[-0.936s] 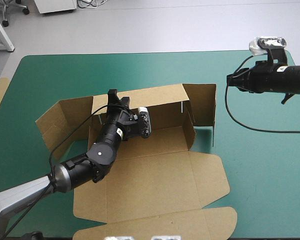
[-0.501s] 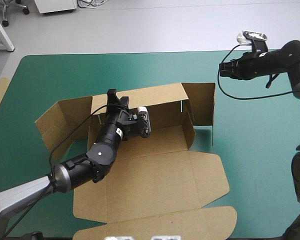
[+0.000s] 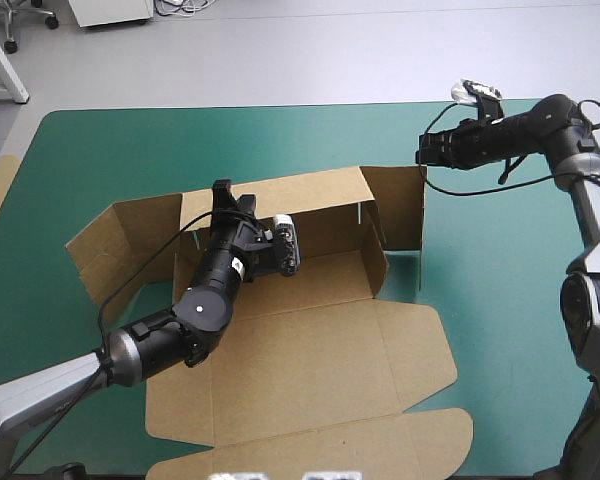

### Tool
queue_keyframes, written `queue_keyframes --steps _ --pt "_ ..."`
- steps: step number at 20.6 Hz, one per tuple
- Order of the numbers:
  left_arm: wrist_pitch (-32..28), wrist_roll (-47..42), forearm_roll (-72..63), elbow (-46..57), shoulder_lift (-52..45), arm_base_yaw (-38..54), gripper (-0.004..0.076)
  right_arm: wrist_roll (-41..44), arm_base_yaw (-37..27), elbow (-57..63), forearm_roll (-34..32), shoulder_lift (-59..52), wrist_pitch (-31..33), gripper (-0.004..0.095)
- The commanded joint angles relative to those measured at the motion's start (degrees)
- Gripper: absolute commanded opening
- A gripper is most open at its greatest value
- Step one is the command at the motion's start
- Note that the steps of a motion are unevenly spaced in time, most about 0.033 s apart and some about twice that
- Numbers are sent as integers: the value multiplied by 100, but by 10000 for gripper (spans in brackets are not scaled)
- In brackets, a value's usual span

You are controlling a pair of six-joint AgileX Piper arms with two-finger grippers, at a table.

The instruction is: Fold the box

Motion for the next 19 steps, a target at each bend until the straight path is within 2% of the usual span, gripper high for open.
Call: queue_keyframes --steps 1,4,7,15,19 --pt "210 -135 385 -143 -190 -21 -10 -176 112 -188 358 -318 249 252" --pt "205 -135 385 -143 -190 -21 -10 -282 123 -145 373 -390 702 252" --pt "205 -135 385 -143 -190 -21 -10 -637 123 415 660 -756 666 252" --pt "115 -135 385 -143 -190 -21 -10 -2776 133 2731 2147 -1931 19 252" --pt "115 -135 385 -143 -190 -21 -10 -3690 145 3365 2613 -2244 17 252"
